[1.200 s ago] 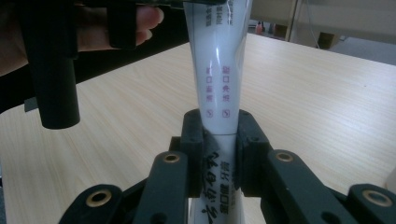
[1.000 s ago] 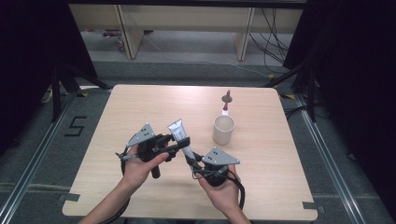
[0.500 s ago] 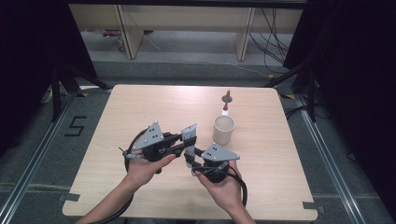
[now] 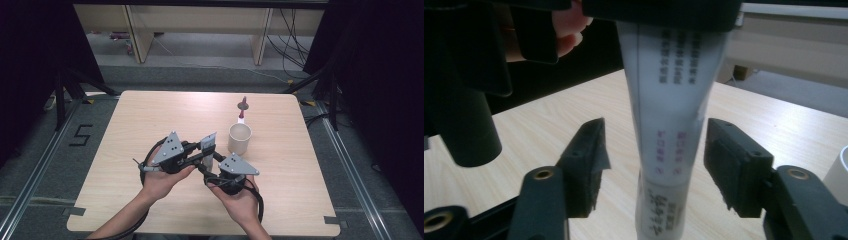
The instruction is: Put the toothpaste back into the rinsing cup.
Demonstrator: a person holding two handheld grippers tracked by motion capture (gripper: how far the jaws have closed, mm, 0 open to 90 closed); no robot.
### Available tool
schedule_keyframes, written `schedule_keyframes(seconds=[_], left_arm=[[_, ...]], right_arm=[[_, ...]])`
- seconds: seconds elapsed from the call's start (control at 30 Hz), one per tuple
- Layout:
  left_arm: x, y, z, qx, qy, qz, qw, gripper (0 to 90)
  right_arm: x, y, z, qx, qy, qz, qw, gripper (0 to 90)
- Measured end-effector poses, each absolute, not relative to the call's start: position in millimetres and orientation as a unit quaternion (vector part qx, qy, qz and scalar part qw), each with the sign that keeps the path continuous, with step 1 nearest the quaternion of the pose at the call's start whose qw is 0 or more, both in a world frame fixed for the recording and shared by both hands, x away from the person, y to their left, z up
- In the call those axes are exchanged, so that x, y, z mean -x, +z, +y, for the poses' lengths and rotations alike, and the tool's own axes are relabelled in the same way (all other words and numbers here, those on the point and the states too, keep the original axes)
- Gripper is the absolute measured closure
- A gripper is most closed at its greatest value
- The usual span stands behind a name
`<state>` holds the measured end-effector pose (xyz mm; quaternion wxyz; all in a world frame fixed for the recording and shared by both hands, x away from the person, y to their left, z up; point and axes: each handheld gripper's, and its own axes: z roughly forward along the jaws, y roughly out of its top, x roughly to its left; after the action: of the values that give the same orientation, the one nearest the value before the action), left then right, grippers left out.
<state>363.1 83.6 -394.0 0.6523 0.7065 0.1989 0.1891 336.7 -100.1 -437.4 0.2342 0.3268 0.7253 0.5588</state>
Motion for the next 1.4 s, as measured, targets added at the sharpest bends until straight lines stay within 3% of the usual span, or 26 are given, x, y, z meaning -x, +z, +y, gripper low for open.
schedule_keyframes(seconds=[0.5, 0.73, 1.0, 1.3, 1.4], left_arm=[[-363, -396, 77, -0.699, 0.199, 0.213, 0.653, 75.0], [-364, -394, 75, -0.692, 0.190, 0.203, 0.666, 69.5], [-363, -388, 90, -0.681, 0.210, 0.203, 0.672, 42.5], [-361, -396, 130, -0.677, 0.220, 0.230, 0.663, 41.8], [-360, -398, 139, -0.673, 0.224, 0.237, 0.664, 42.0]], right_arm=[[-338, -435, -99, -0.348, 0.560, 0.706, 0.256, 64.4], [-334, -433, -102, -0.348, 0.560, 0.703, 0.267, 73.9], [-341, -425, -117, -0.352, 0.562, 0.696, 0.276, 75.7], [-350, -409, -138, -0.366, 0.561, 0.678, 0.302, 75.8], [-352, -404, -142, -0.375, 0.562, 0.677, 0.292, 75.7]])
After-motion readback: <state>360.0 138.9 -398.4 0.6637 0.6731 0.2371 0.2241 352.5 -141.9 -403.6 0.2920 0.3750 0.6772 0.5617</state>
